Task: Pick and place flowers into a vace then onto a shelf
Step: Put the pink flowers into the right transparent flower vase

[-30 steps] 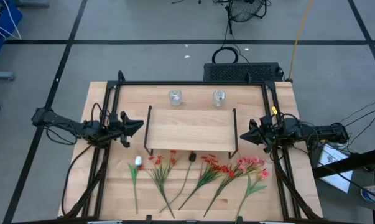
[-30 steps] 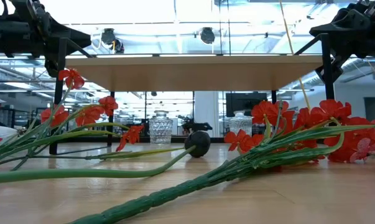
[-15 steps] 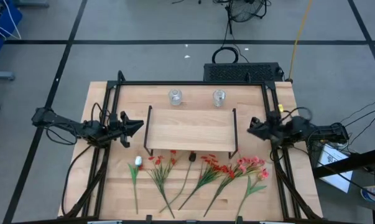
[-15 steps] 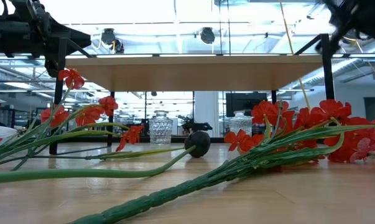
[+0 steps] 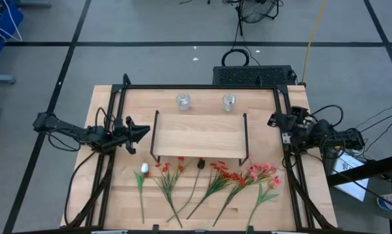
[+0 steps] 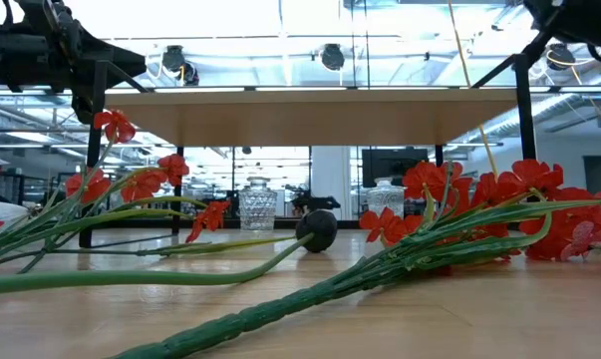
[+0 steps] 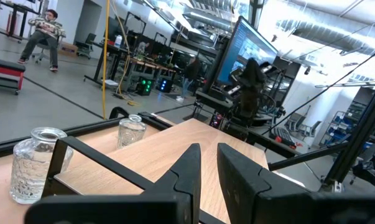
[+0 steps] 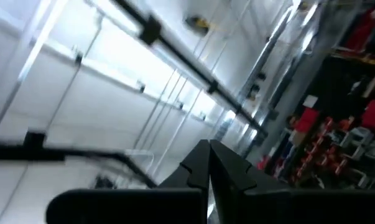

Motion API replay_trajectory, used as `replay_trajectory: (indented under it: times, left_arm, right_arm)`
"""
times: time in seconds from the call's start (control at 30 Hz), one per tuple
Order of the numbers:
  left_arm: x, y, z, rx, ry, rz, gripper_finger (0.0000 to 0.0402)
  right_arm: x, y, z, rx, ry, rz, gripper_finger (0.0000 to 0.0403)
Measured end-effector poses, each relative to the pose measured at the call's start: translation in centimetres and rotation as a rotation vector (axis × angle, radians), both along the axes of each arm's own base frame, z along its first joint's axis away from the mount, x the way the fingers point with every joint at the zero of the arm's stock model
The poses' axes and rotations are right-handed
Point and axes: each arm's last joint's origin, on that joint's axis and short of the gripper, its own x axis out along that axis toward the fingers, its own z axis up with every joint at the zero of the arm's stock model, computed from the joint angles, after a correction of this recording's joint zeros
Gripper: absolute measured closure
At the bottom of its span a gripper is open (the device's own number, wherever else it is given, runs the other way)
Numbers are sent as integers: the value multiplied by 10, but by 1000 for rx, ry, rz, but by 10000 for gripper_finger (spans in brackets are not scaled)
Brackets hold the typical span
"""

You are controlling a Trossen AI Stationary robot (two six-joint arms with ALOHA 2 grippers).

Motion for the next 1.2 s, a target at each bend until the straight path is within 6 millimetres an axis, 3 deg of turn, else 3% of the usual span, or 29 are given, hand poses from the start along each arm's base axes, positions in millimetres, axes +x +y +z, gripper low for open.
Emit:
replay_trajectory:
  times: [0.17, 0.33, 0.5, 0.67, 0.93, 1.2]
  left_arm:
    - [0, 0, 0, 0, 0, 0, 344]
    - [0, 0, 0, 0, 0, 0, 344]
    - [0, 0, 0, 0, 0, 0, 344]
    - [0, 0, 0, 0, 0, 0, 344]
    - [0, 0, 0, 0, 0, 0, 344]
    - [0, 0, 0, 0, 0, 0, 344]
  right_arm:
    - [12, 6, -2, 30, 86, 156, 399]
    - [39, 22, 25, 85, 303, 290, 398]
    - [78, 59, 44, 177, 665, 563, 377]
    - [105, 104, 58, 289, 773, 790, 322]
    - [120, 154, 31, 449, 963, 965, 236]
    - [145, 211, -13, 727, 1103, 903, 203]
